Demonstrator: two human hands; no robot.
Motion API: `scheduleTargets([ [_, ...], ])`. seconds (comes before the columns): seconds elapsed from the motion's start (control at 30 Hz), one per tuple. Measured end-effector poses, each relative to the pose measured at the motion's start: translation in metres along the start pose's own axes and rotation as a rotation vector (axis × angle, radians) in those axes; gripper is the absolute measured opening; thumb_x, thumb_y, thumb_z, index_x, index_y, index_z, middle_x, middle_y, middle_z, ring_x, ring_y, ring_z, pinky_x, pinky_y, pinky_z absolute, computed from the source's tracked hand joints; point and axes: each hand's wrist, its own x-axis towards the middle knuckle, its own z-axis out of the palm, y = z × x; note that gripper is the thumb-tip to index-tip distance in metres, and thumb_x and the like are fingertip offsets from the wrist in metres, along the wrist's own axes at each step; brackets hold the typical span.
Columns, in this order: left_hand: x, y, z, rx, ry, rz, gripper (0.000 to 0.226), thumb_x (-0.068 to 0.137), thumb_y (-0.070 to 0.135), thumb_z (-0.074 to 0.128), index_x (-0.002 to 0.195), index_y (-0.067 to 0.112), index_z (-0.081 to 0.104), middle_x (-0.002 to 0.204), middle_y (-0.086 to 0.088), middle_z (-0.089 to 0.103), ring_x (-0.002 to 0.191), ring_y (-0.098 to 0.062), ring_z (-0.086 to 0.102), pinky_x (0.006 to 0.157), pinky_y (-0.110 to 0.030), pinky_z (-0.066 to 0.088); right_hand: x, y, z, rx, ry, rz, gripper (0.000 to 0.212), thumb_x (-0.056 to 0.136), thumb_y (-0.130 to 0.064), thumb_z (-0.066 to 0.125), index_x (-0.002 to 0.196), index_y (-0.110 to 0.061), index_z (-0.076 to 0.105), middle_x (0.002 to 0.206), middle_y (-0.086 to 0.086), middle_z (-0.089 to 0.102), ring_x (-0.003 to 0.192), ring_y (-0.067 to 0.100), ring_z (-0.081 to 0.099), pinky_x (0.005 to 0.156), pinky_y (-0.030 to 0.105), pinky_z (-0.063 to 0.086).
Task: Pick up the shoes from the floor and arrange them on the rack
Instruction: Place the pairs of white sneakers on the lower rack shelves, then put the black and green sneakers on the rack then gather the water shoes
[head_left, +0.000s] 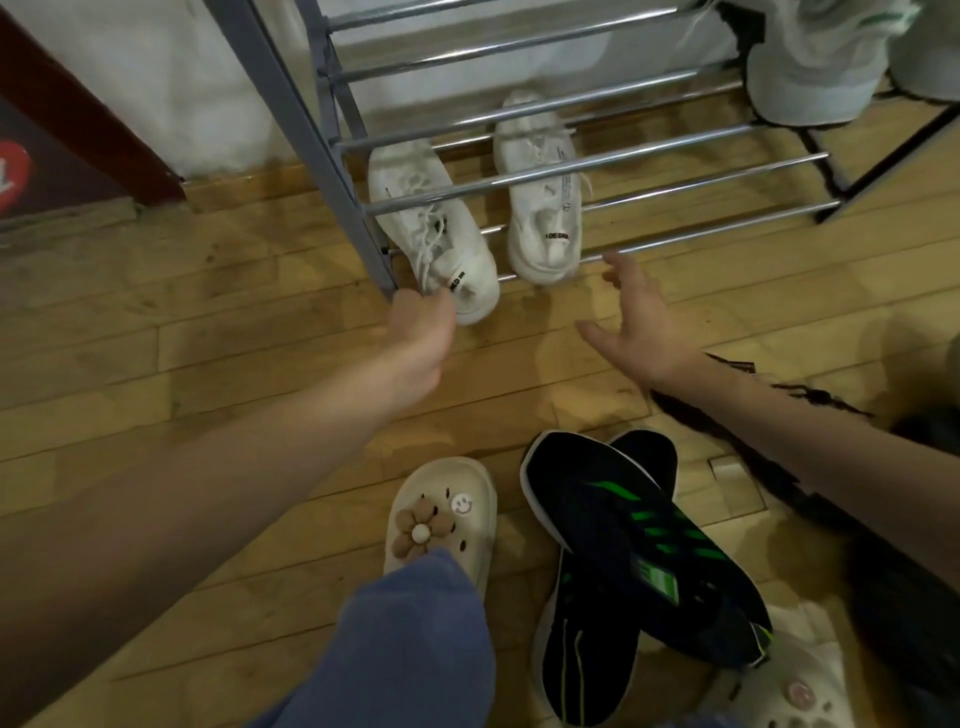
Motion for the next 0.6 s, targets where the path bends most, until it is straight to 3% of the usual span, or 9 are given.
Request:
scheduleTargets([
  [0.07,-0.016,-0.004,0.003,0.064,-0.023,-0.008,0.024,0.095,0.018,0.047,0.117,0.007,0.050,0.096,0.001,0.050,0.081,-0.016,0.048,0.074,-0.029,0.037,-0.026,0.019,-0.013,-0.068,-0.036,-0.025,0.068,0.088,-0.016,0.063,0.145,-0.006,0.027,0.140,0.014,0.041,0.131,0.030,0.035,0.107,0.039,0.031],
  [0.1,-0.025,-0.005,0.004,0.108,-0.080,-0.013,0.008,0.094,0.016,0.048,0.100,0.011,0.052,0.086,0.004,0.046,0.075,-0.014,0.046,0.075,-0.030,0.038,-0.036,0.027,-0.018,-0.091,-0.047,-0.020,0.065,0.089,-0.016,0.062,0.144,-0.007,0.028,0.140,0.013,0.040,0.131,0.029,0.034,0.108,0.038,0.031],
  [0.17,-0.044,-0.009,0.010,0.192,-0.257,0.027,0.011,0.091,0.017,0.052,0.080,0.017,0.050,0.081,0.001,0.049,0.081,-0.017,0.052,0.078,-0.032,0.040,-0.053,0.043,-0.028,-0.134,-0.052,0.013,0.060,0.091,-0.018,0.060,0.143,-0.007,0.031,0.140,0.011,0.041,0.131,0.029,0.034,0.108,0.036,0.030],
  [0.2,-0.051,-0.011,0.013,0.246,-0.347,0.048,0.007,0.089,0.022,0.055,0.084,0.017,0.054,0.088,-0.002,0.056,0.091,-0.019,0.056,0.081,-0.033,0.042,-0.062,0.048,-0.030,-0.149,-0.056,0.022,0.058,0.091,-0.018,0.059,0.141,-0.007,0.032,0.139,0.012,0.042,0.131,0.029,0.034,0.108,0.037,0.031],
  [0.27,-0.067,-0.014,0.022,0.406,-0.491,0.066,0.026,0.085,0.037,0.061,0.103,0.018,0.058,0.106,-0.002,0.062,0.104,-0.021,0.058,0.088,-0.037,0.047,-0.082,0.059,-0.034,-0.155,-0.082,0.047,0.055,0.091,-0.017,0.059,0.139,-0.006,0.035,0.136,0.012,0.043,0.130,0.030,0.035,0.106,0.037,0.032],
  [0.37,-0.086,-0.020,0.030,0.574,-0.659,-0.068,0.043,0.079,0.044,0.069,0.109,0.018,0.050,0.101,0.003,0.055,0.093,-0.016,0.055,0.076,-0.035,0.049,-0.119,0.076,-0.028,-0.140,-0.171,0.097,0.053,0.092,-0.020,0.058,0.137,-0.007,0.035,0.133,0.010,0.046,0.128,0.026,0.038,0.104,0.033,0.032],
  [0.43,-0.096,-0.025,0.032,0.589,-0.764,-0.203,0.031,0.081,0.038,0.069,0.101,0.020,0.053,0.097,0.004,0.053,0.084,-0.012,0.052,0.068,-0.031,0.047,-0.139,0.087,-0.017,-0.130,-0.247,0.138,0.051,0.093,-0.025,0.057,0.136,-0.008,0.036,0.130,0.008,0.048,0.125,0.024,0.042,0.103,0.031,0.034],
  [0.5,-0.103,-0.027,0.029,0.594,-0.800,-0.253,0.020,0.085,0.034,0.066,0.101,0.023,0.059,0.113,-0.001,0.056,0.101,-0.018,0.055,0.084,-0.036,0.050,-0.148,0.098,-0.008,-0.076,-0.299,0.192,0.045,0.094,-0.030,0.056,0.131,-0.010,0.041,0.123,0.007,0.053,0.118,0.023,0.049,0.101,0.033,0.040],
  [0.6,-0.104,-0.027,0.025,0.585,-0.771,-0.277,0.041,0.083,0.028,0.069,0.121,0.018,0.056,0.137,-0.006,0.050,0.127,-0.025,0.046,0.099,-0.044,0.048,-0.150,0.102,0.001,0.109,-0.329,0.290,0.039,0.094,-0.034,0.056,0.124,-0.010,0.050,0.111,0.006,0.061,0.105,0.022,0.059,0.094,0.039,0.049],
])
